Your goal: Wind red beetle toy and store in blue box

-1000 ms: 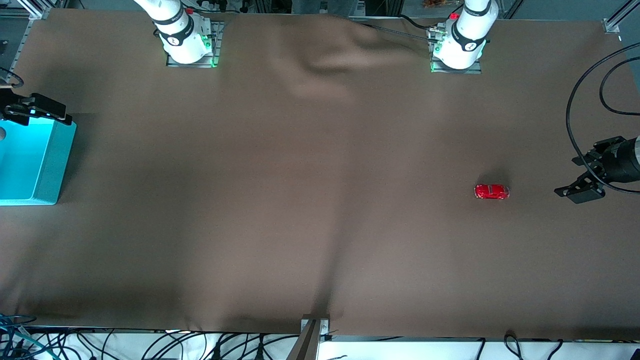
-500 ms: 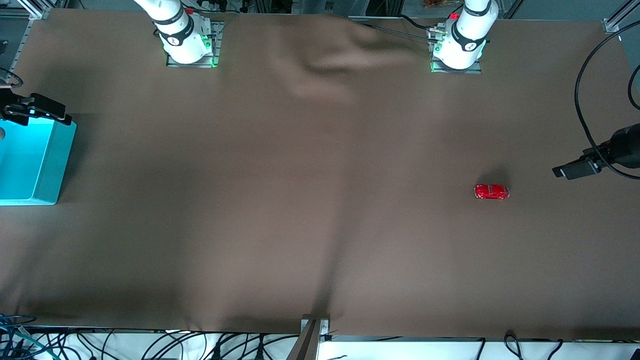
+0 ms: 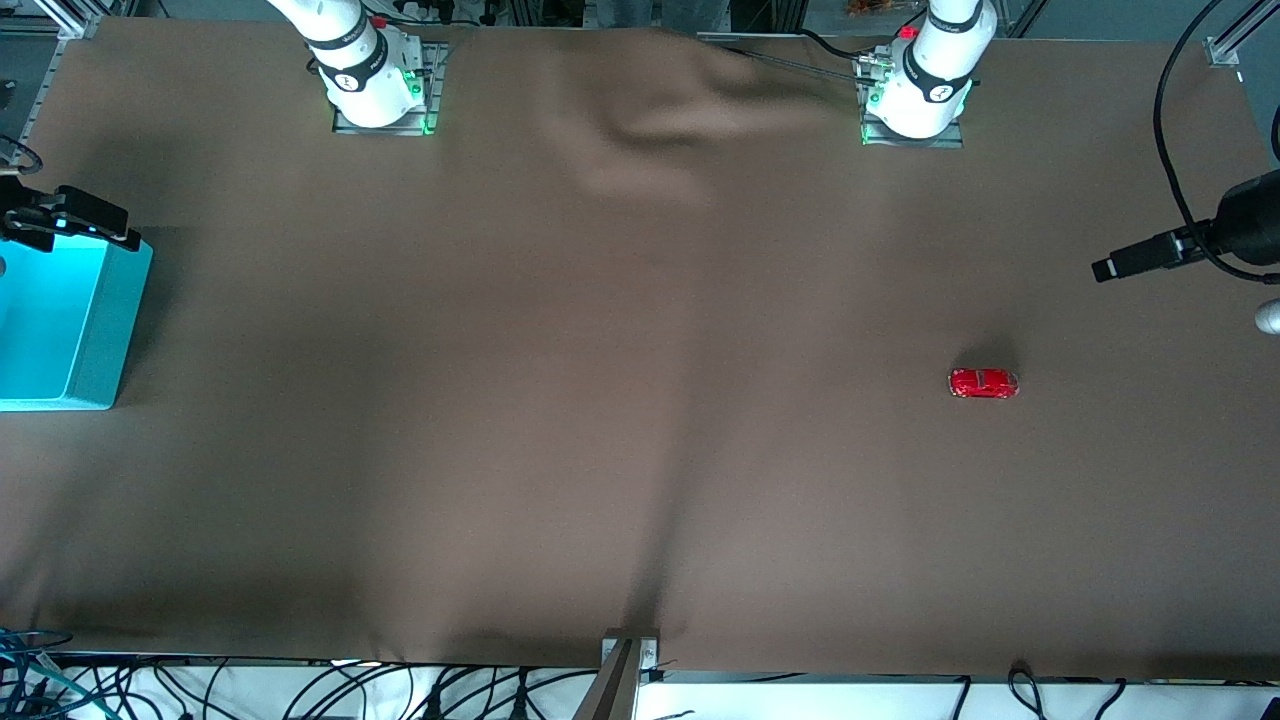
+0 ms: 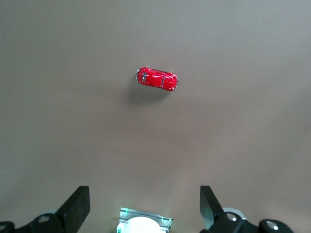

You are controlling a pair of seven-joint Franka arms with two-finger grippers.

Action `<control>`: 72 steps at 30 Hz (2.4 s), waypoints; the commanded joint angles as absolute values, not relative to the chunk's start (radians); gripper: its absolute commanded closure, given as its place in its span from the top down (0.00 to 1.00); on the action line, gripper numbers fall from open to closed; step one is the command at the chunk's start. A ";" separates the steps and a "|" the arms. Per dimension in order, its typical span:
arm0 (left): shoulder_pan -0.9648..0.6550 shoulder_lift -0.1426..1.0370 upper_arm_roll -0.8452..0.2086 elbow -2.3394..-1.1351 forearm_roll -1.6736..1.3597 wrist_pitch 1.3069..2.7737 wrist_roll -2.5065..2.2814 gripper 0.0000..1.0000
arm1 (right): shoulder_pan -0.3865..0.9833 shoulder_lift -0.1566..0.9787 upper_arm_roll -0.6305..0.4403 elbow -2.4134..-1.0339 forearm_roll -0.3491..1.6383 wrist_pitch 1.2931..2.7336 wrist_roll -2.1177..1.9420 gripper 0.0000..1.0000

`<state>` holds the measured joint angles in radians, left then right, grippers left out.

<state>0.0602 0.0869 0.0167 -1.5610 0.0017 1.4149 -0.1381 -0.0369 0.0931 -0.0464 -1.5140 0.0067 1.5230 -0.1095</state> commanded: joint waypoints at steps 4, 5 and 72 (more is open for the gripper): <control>0.072 0.101 0.011 -1.562 -0.009 1.451 -0.173 1.00 | -0.038 0.094 -0.051 -1.486 -0.002 1.502 -0.103 1.00; 0.080 0.103 0.011 -1.562 -0.027 1.451 -0.181 1.00 | -0.038 0.094 -0.051 -1.488 -0.002 1.502 -0.103 1.00; 0.166 0.526 0.011 -1.695 -0.143 1.959 -1.285 1.00 | -0.034 0.103 -0.084 -1.488 -0.003 1.511 -0.064 1.00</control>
<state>0.1715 0.5460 0.0133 -1.6281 -0.1361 1.8886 -1.2525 -0.0358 0.0962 -0.0864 -1.5092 0.0038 1.5208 -0.0788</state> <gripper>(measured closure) 0.000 0.000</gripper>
